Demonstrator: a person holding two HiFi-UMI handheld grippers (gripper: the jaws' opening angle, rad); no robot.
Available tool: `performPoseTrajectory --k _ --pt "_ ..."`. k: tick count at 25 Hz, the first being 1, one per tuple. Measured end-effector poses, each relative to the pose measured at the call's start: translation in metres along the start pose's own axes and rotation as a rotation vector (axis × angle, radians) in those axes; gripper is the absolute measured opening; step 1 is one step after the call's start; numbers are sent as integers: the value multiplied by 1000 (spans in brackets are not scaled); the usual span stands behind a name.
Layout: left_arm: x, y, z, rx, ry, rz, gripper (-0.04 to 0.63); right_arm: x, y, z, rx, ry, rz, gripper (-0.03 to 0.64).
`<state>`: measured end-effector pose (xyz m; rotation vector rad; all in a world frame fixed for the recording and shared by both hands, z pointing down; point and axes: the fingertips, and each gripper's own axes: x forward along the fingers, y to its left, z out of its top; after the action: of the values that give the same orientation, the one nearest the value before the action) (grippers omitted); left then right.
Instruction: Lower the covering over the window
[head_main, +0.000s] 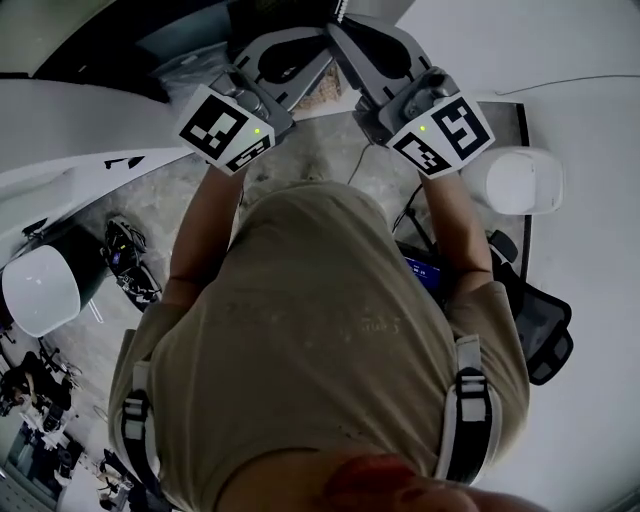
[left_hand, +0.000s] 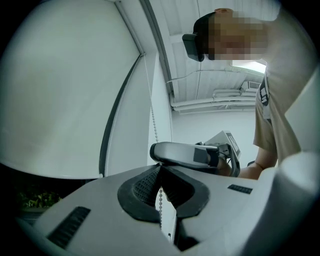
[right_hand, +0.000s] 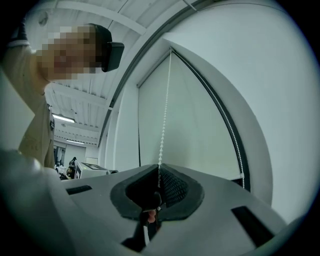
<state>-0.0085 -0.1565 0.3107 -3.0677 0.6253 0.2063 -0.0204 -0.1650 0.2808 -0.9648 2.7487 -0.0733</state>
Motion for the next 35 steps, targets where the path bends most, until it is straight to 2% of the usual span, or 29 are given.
performPoseTrajectory --k 4,10,15,22,28,29,30,32,35 --pt "-3 -10 7 -1 18 -40 18 -6 7 7 22 -7 -12 6" --pt "-4 -15 12 -2 26 -95 18 -9 10 14 1 2 -39 6" --pt "-4 -17 15 10 34 -137 18 -6 8 38 -4 -44 -77 8" --pt "-1 -13 10 1 34 -187 18 2 -3 38 -19 -18 -126 8" --pt "-3 -8 8 17 -1 -166 20 -2 -11 39 -9 13 -114 6" --pt "-6 -3 6 -11 -15 -156 43 -6 -16 34 -5 26 -126 6" --pt "-10 4 7 -50 -34 -140 120 -10 -23 20 -2 59 -141 6" --pt "-15 17 20 -102 -73 -98 135 -22 -32 -22 35 161 -158 6" --pt "1 20 47 -60 -74 -97 137 -29 -27 -55 107 204 -128 6"
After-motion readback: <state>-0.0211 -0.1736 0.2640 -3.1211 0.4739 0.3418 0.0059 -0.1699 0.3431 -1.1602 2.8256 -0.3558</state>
